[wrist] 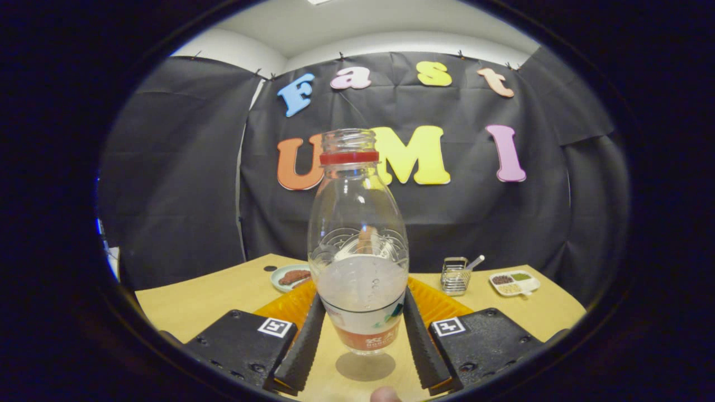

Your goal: Take the bottle from table, then pour the juice into the cup, finally place the bottle on the coaster

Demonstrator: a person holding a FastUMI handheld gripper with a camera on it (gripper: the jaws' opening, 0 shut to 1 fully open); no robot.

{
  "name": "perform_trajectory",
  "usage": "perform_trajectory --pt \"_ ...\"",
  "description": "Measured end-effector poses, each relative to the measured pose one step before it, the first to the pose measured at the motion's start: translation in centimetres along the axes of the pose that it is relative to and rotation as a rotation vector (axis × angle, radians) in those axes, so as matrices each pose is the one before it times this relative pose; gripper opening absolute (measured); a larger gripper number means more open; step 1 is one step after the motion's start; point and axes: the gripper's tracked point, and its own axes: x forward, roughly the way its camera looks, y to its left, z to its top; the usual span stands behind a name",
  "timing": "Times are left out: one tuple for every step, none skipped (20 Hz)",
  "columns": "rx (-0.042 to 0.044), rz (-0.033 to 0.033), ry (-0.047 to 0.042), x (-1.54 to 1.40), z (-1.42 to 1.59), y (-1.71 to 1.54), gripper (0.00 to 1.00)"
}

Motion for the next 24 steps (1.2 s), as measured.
perform_trajectory --pt "0.00866 -0.00447 0.01961 0.398 -0.965 -0.203 0.77" --pt "0.00913 -0.00385 0.02156 0.399 -1.267 -0.109 0.77" --pt "0.00777 -0.00131 0.02847 0.372 -1.078 -0.016 0.77" --pt "0.00333 -0.00559 0.01365 0.45 -1.139 -0.092 0.76" --pt "0.00057 -0.00446 0.01124 0.313 -0.672 -0.079 0.77" --pt "0.00008 0.00026 0.01515 0.292 -0.892 0.016 0.77" --pt "0.00438 0.00055 0.00777 0.214 -0.678 0.045 0.77" --pt "-0.00065 -0.00057 0.00882 0.145 -0.635 0.063 0.77" --pt "-0.003 -0.00312 0.0062 0.254 -0.505 -0.086 0.78" --pt "-0.00713 -0.00221 0.0052 0.125 -0.571 0.105 0.78" --pt "-0.01245 -0.00493 0.00622 0.237 -0.38 -0.116 0.78" --pt "-0.00441 -0.00331 0.00645 0.05 -0.491 -0.053 0.78" --pt "0.00009 0.00108 0.00257 0.153 -0.236 -0.006 0.78" --pt "0.00601 0.00148 0.00249 0.201 -0.337 -0.004 0.78" --pt "0.00659 -0.00074 0.00039 0.122 -0.175 -0.056 0.78" --pt "0.00192 -0.00369 0.00328 0.097 -0.226 -0.109 0.78" --pt "0.00003 -0.00256 -0.00332 -0.051 -0.011 -0.022 0.79" --pt "0.00067 -0.00107 -0.00165 0.036 0.053 0.085 0.79" --pt "-0.00434 -0.00174 -0.00224 0.061 -0.043 0.0 0.81" --pt "-0.00873 -0.00461 0.00145 -0.119 0.019 -0.007 0.82" --pt "-0.00945 0.00052 -0.00096 -0.039 -0.009 0.043 0.83" --pt "-0.00677 0.00053 0.00118 -0.101 0.039 0.069 0.83" --pt "-0.00039 -0.00303 -0.00355 -0.099 0.17 -0.073 0.84" --pt "0.00059 -0.00391 -0.00485 -0.046 0.116 -0.053 0.93"
